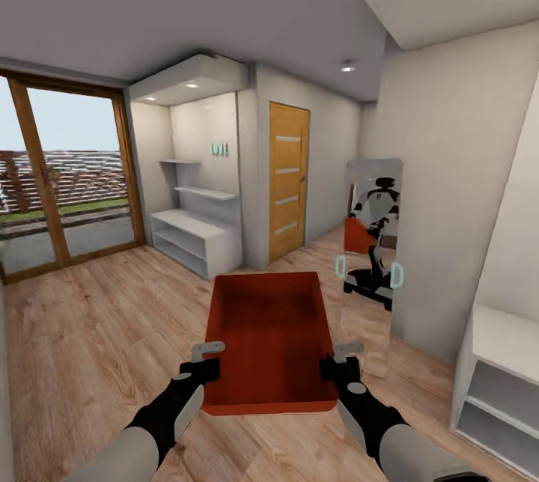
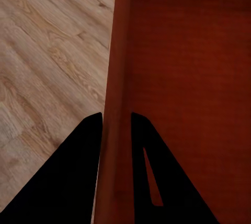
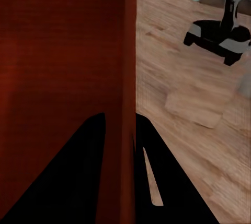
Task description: Move the two storage containers from the living room to the garage. In the garage, place one container on the floor and stack the other container on top of it (either order is fine).
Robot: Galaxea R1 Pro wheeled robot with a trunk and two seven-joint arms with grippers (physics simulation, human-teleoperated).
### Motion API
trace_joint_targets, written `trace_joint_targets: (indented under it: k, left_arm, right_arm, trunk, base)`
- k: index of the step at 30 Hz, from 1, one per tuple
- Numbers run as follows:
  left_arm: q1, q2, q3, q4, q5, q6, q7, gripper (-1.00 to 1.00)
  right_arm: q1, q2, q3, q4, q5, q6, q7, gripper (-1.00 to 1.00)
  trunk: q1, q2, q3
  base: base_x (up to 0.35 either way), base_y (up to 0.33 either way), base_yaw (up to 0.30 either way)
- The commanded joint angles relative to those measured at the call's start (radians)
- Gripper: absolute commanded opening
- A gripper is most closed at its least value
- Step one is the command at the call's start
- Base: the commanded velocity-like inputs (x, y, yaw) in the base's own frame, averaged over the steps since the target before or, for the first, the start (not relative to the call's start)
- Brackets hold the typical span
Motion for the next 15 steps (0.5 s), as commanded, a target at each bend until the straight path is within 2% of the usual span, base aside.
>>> trace_joint_targets:
  k: [1, 15]
  left_arm:
    - [-0.001, 0.01, 0.047, -0.004, -0.012, -0.056, 0.082, -1.0]
    - [-0.001, 0.01, 0.047, -0.004, -0.012, -0.056, 0.082, -1.0]
  right_arm:
    - [-0.001, 0.0, -0.014, 0.001, -0.034, 0.002, 0.005, -1.0]
    - [-0.002, 0.0, -0.014, 0.001, -0.034, 0.002, 0.005, -1.0]
  trunk:
    - [0.001, -0.001, -0.002]
    - [0.001, -0.001, -0.002]
  base:
    - [0.322, 0.0, 0.268]
    - [0.322, 0.0, 0.268]
